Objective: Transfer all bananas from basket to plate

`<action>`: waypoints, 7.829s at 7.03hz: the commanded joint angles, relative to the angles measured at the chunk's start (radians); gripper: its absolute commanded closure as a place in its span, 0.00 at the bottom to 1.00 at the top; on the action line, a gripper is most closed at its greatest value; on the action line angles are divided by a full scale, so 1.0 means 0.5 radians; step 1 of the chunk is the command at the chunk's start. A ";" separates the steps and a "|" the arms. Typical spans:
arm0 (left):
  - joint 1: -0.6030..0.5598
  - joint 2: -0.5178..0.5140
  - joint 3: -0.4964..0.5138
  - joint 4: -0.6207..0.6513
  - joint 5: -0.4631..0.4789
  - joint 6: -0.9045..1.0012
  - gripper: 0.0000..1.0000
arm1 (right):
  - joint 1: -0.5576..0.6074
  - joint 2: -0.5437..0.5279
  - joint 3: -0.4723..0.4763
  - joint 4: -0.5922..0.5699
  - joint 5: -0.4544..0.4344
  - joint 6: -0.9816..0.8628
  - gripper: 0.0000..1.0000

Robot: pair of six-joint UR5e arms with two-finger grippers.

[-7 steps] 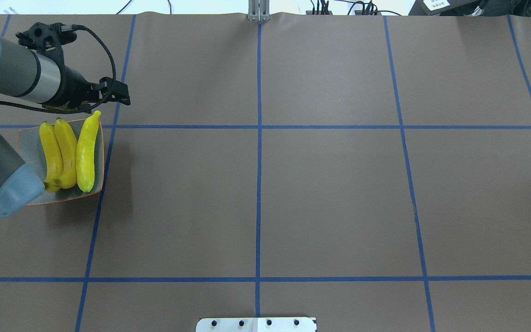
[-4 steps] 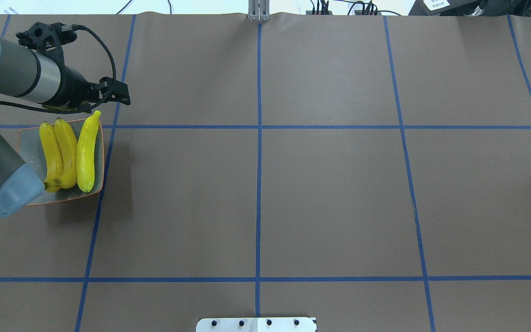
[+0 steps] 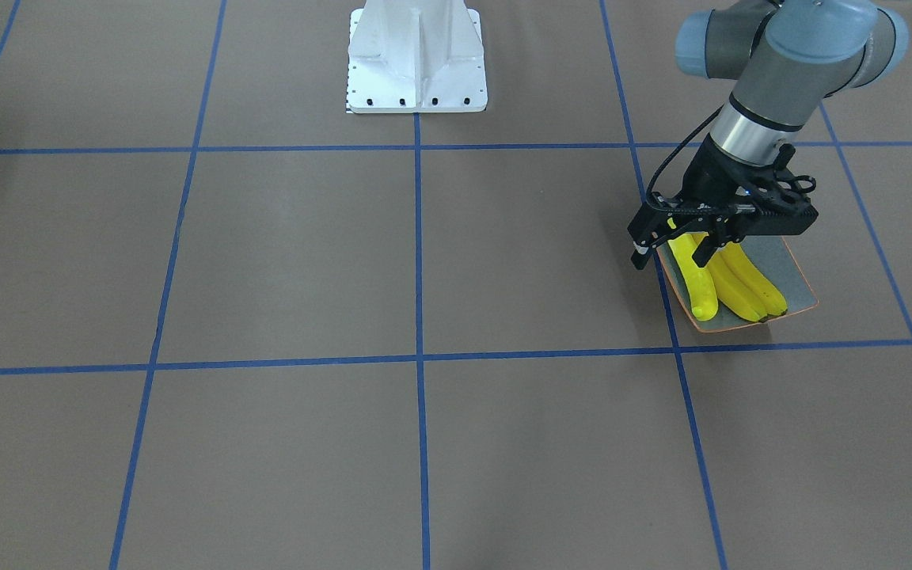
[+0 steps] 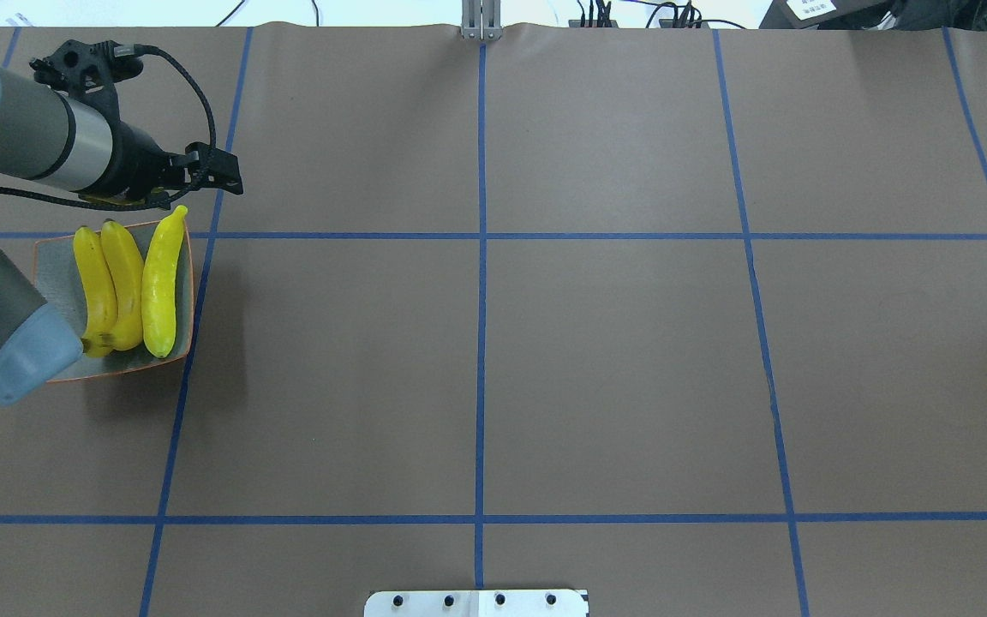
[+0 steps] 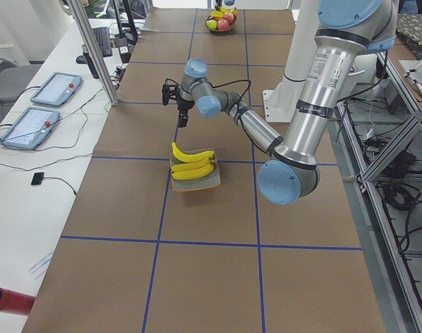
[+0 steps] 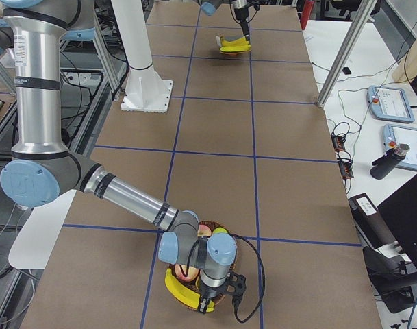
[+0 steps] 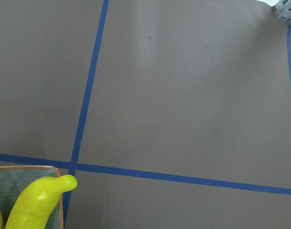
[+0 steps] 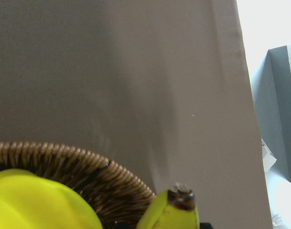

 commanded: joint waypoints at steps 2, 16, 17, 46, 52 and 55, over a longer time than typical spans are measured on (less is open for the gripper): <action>0.000 0.000 -0.001 0.001 -0.002 0.000 0.00 | -0.004 0.009 0.027 -0.003 0.002 -0.017 1.00; 0.000 -0.040 0.018 -0.008 -0.033 -0.034 0.00 | -0.227 0.993 0.622 -0.773 0.526 0.643 1.00; 0.000 -0.055 0.024 -0.011 -0.033 -0.064 0.00 | -0.356 1.109 0.649 -0.776 0.655 0.837 1.00; 0.380 -0.602 0.174 -0.622 -0.371 -1.203 0.00 | -1.575 1.567 1.122 0.031 0.429 2.250 1.00; 0.466 -0.654 0.248 -0.656 -0.371 -1.203 0.01 | -1.575 1.567 1.131 0.031 0.429 2.259 1.00; 0.500 -0.654 0.263 -0.695 -0.367 -1.200 0.20 | -1.575 1.555 1.131 0.043 0.429 2.259 1.00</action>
